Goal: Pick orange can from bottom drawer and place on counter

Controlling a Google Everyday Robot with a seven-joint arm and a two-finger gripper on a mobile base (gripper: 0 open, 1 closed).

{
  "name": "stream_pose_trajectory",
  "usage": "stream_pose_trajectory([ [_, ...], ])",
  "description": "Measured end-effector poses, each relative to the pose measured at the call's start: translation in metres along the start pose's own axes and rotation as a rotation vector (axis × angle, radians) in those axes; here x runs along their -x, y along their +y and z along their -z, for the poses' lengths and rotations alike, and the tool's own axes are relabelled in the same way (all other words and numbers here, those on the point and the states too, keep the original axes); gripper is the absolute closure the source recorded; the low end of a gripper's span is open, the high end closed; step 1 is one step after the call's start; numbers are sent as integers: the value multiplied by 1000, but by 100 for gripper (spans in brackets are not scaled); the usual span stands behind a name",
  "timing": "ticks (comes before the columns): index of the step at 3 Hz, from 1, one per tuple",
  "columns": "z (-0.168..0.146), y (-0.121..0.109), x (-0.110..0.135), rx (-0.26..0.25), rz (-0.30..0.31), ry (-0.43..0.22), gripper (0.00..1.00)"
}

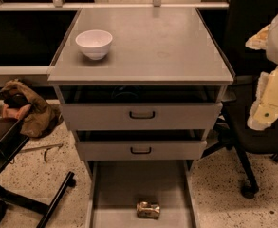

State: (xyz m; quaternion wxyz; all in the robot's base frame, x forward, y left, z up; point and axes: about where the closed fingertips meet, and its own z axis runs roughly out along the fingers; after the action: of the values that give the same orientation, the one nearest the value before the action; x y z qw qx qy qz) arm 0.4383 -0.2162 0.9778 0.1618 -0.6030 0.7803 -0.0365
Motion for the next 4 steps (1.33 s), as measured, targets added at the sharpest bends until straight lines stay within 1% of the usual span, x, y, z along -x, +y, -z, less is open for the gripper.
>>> stream_pose_trajectory([
  [1, 0, 0, 0, 0, 0, 0, 0],
  [2, -20, 10, 7, 4, 6, -26, 0],
  [3, -84, 36, 28, 65, 11, -112, 0],
  [4, -172, 68, 54, 116, -4, -203, 0],
])
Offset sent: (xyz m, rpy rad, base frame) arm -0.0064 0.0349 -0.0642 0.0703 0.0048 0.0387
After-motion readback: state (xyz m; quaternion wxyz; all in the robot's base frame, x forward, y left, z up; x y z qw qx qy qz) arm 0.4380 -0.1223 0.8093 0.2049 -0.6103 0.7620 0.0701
